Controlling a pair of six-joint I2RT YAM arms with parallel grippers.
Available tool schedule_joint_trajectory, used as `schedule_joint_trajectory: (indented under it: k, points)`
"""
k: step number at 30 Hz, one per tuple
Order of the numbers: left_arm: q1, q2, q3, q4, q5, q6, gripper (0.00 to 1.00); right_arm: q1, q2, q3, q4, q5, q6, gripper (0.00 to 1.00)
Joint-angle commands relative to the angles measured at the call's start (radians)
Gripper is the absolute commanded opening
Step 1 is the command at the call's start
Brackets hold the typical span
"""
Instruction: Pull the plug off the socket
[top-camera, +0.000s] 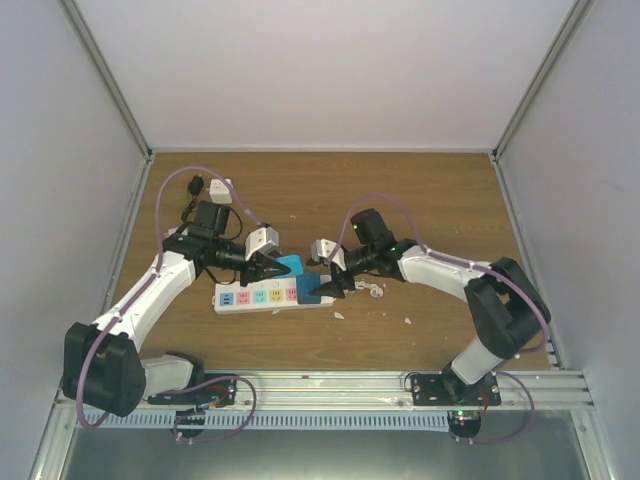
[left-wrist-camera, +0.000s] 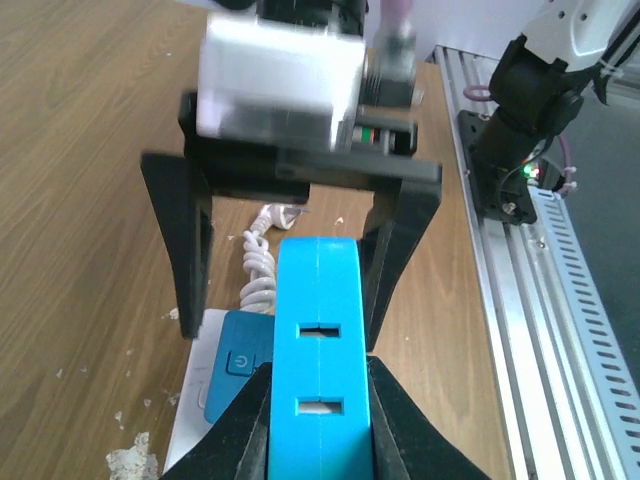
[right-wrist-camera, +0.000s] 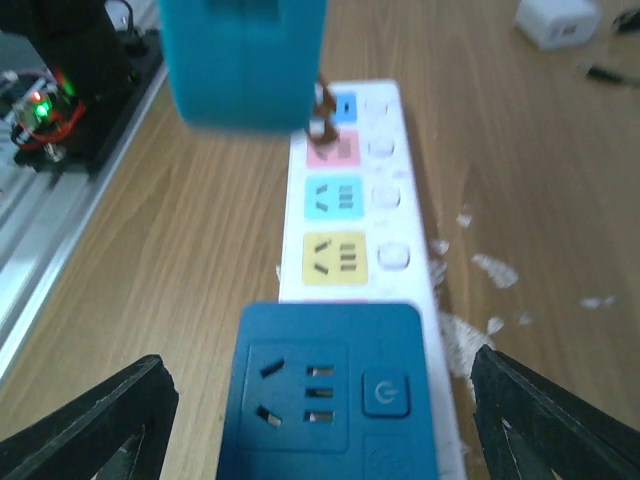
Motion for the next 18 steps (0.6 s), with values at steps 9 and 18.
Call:
schedule_joint_trajectory:
  k: [9,18]
  points:
    - [-0.033,-0.022,0.032,-0.036,0.066,0.021,0.19,-0.016,-0.163,0.121,-0.201,-0.132,0.054,0.78]
    - [-0.048,-0.039,-0.009,0.018,0.065,-0.012,0.2,0.007,-0.161,0.144,-0.213,-0.182,0.117,0.59]
